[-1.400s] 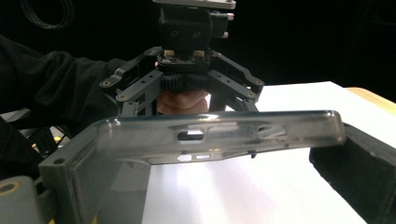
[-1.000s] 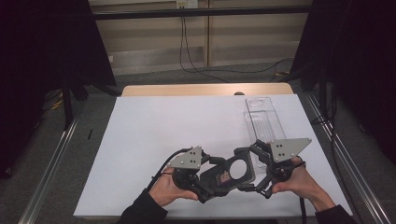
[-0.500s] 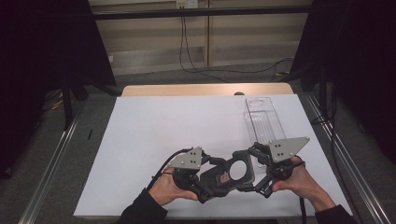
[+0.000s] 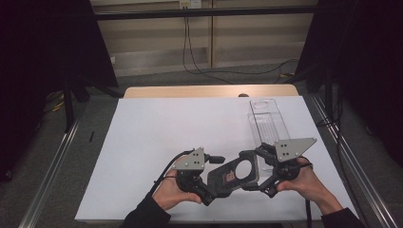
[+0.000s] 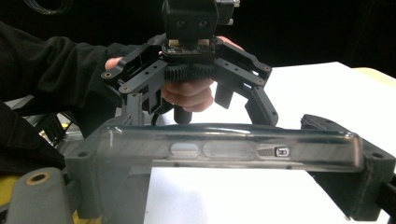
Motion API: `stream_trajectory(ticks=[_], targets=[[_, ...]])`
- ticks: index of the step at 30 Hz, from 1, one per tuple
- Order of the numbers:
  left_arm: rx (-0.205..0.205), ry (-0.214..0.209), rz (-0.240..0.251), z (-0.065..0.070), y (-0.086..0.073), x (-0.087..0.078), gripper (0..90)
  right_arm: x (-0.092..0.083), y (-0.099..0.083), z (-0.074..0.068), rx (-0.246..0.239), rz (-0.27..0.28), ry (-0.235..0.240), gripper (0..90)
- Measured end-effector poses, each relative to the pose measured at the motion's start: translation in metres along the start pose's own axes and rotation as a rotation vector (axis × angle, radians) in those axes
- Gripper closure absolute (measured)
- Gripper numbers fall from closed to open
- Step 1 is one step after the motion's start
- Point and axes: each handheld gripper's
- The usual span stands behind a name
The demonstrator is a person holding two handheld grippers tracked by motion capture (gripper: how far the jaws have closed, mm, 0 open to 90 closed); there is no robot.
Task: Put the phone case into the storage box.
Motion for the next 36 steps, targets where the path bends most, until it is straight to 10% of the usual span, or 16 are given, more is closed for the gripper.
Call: stream_trajectory(ticks=[8, 16, 36], targets=[[-0.037, 0.055, 0.004, 0.001, -0.008, -0.012, 3.5, -0.005, -0.002, 0.004, 0.039, -0.016, -0.056, 11.9], [-0.081, 0.201, -0.05, -0.006, -0.021, -0.035, 3.5, -0.006, -0.003, 0.009, 0.085, -0.034, -0.119, 11.9], [-0.138, 0.481, 0.019, -0.008, -0.056, -0.086, 2.3, -0.006, -0.007, 0.015, 0.175, -0.054, -0.264, 11.9]])
Point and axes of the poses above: each handheld gripper's, and its own axes: x roughly forward along the jaws, y roughly out of its top, z roughly to its right, and after that the axes turned 3 degrees about -z, right-handed
